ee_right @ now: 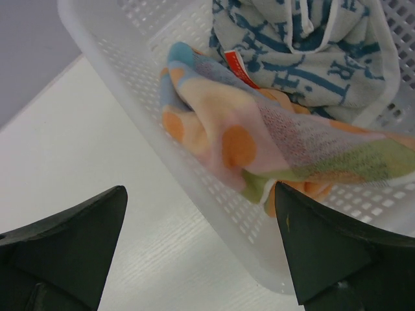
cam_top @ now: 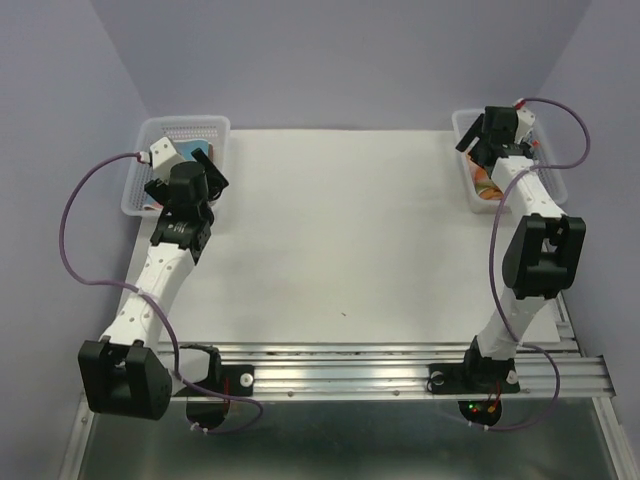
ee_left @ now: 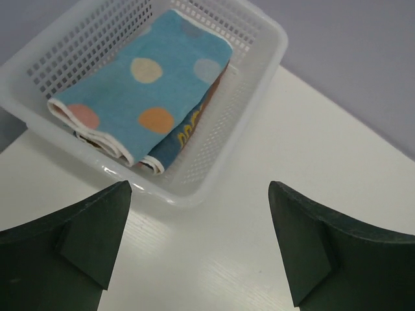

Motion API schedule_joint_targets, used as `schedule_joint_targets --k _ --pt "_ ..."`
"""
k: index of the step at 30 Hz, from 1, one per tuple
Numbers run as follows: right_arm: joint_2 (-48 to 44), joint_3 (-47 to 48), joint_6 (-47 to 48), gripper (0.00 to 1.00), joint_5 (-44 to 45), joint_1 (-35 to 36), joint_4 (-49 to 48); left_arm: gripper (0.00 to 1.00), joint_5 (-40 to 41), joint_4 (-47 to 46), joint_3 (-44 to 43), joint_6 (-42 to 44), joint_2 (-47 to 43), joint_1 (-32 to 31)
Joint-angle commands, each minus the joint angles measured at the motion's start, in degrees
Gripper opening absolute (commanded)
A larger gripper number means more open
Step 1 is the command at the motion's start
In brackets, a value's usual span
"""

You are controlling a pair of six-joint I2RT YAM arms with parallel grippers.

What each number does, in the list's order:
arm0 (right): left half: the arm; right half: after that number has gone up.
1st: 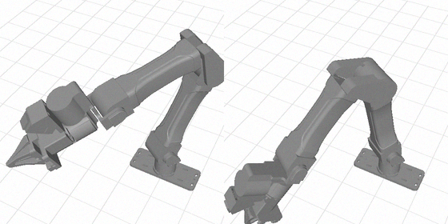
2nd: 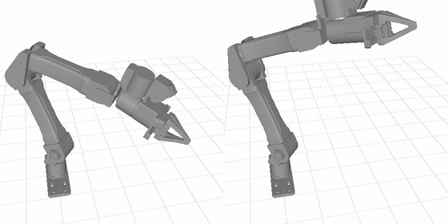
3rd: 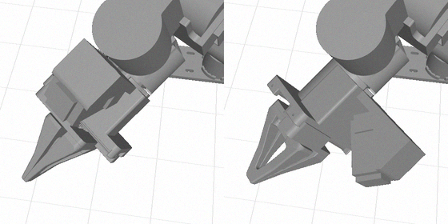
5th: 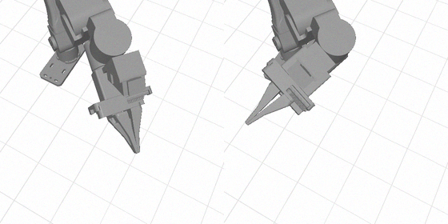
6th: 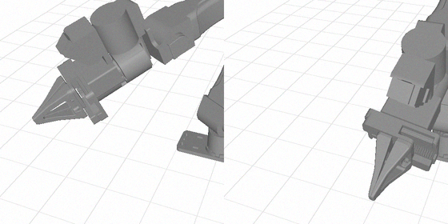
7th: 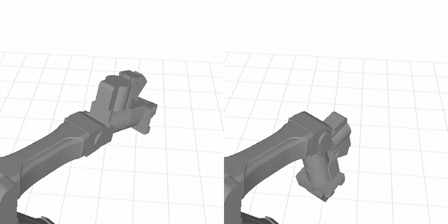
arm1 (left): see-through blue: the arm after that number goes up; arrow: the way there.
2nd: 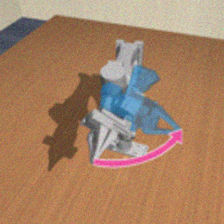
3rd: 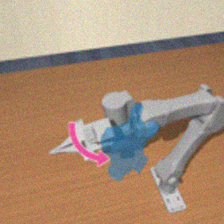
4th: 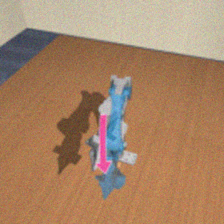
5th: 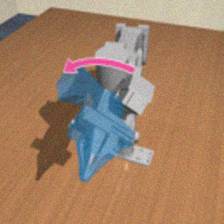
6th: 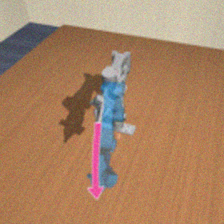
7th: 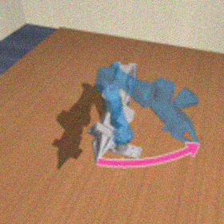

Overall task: Fold and stack the towels
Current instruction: Grab crumpled towel

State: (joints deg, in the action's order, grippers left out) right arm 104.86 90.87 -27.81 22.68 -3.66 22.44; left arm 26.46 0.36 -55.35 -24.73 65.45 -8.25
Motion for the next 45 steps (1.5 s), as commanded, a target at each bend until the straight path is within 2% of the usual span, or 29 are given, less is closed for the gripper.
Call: schedule_joint_targets --k 1,4,7,12,15,16,18,19,22,25,32,36,40,43,44,45 --pt "5.42 9.93 1.45 1.00 -1.50 -1.34 0.67 0.99 4.93 1.84 -4.32 -0.67 1.61 -0.10" --pt "8.51 13.09 0.92 1.00 -0.88 -1.70 0.59 0.99 0.97 0.36 -4.94 -1.29 1.52 -0.10" --pt "13.51 15.99 -0.31 1.00 -0.88 -2.58 0.32 0.99 1.93 -4.83 -0.48 -3.91 0.38 -0.10" --pt "17.91 17.85 -0.76 0.97 -1.75 -3.63 -0.98 0.99 -1.30 -3.80 -0.54 -3.31 2.57 -0.10" --pt "19.59 18.90 -0.14 0.77 -3.51 -3.98 -2.04 0.99 -4.65 -0.45 -3.61 -1.73 4.68 -0.10" --pt "20.38 19.08 -0.05 0.63 -3.52 -4.16 -1.87 0.99 -5.44 1.47 -3.97 -1.81 4.95 -0.10" --pt "20.82 19.78 -0.40 0.42 -3.60 -4.34 -1.52 0.99 -7.11 1.22 -3.54 -2.42 4.86 -0.10" --pt "20.30 19.78 -0.49 0.22 -3.87 -4.51 -1.61 0.99 -7.56 1.22 -3.27 -2.43 4.69 -0.10" --pt "16.63 18.04 -0.14 0.01 -4.13 -4.51 -3.01 0.99 -7.74 1.92 -2.31 -3.30 3.98 -0.10" --pt "12.14 15.14 1.00 0.01 -3.52 -4.51 -5.55 0.99 -8.52 2.89 -1.43 -3.74 2.67 -0.10" --pt "-2.19 12.32 2.68 0.01 -4.65 -4.51 -4.42 0.99 -13.62 2.28 3.75 -5.06 -4.71 -0.19" --pt "-9.83 12.22 2.15 0.01 -13.76 -4.08 -2.75 0.99 -13.71 3.07 7.35 -6.90 -10.76 -0.19" --pt "-14.06 18.45 4.52 0.01 -19.33 0.48 4.26 0.99 -14.77 5.26 9.47 -8.49 -14.73 -0.27" --pt "-17.48 19.96 6.54 0.01 -20.38 9.34 7.89 0.99 -13.45 6.14 11.23 -10.76 -17.02 -0.54" --pt "-18.28 19.70 6.37 0.01 -22.31 10.33 7.54 0.99 -13.62 6.14 11.58 -10.95 -17.28 -0.71" --pt "-19.07 19.52 5.67 0.01 -29.20 11.12 6.93 0.99 -13.63 6.32 12.11 -11.30 -17.72 -0.97"
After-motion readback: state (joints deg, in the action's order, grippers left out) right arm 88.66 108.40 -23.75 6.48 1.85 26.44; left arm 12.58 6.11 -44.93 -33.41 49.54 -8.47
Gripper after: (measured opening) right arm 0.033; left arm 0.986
